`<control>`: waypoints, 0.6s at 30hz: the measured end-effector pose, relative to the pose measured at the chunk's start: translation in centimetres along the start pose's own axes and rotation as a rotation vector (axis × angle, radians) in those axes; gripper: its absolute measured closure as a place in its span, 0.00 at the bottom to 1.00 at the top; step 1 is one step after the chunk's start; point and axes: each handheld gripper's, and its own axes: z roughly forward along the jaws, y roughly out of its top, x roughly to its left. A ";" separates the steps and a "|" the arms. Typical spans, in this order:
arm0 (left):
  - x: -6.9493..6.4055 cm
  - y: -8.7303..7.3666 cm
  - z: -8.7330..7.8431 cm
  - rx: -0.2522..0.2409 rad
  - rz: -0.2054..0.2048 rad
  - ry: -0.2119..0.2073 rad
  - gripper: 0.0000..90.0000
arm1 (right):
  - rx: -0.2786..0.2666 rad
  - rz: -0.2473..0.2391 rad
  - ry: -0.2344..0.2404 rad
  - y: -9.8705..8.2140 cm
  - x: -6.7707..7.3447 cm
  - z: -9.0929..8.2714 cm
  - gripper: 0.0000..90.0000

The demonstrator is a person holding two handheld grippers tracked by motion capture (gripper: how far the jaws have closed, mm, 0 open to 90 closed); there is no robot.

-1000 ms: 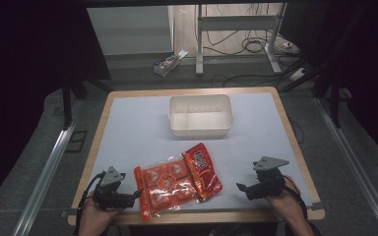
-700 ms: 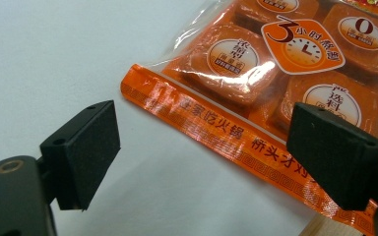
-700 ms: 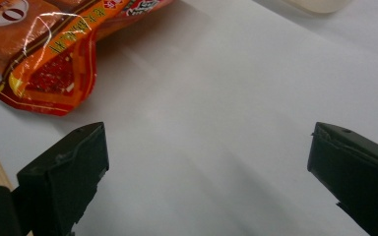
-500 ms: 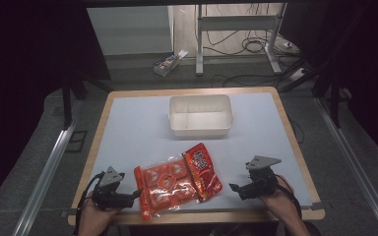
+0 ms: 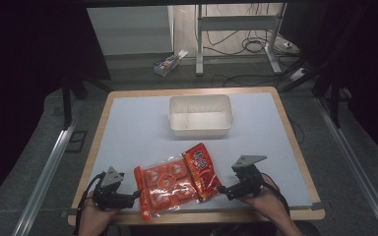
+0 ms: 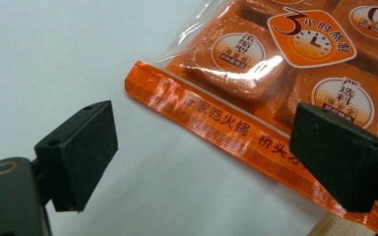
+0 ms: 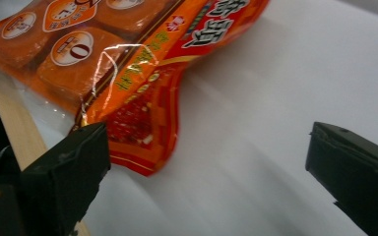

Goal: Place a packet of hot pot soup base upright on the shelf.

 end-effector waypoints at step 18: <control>-0.1 0.0 0.1 0.014 0.010 0.003 0.12 | 0.053 0.012 0.053 2.3 1.6 4.5 0.36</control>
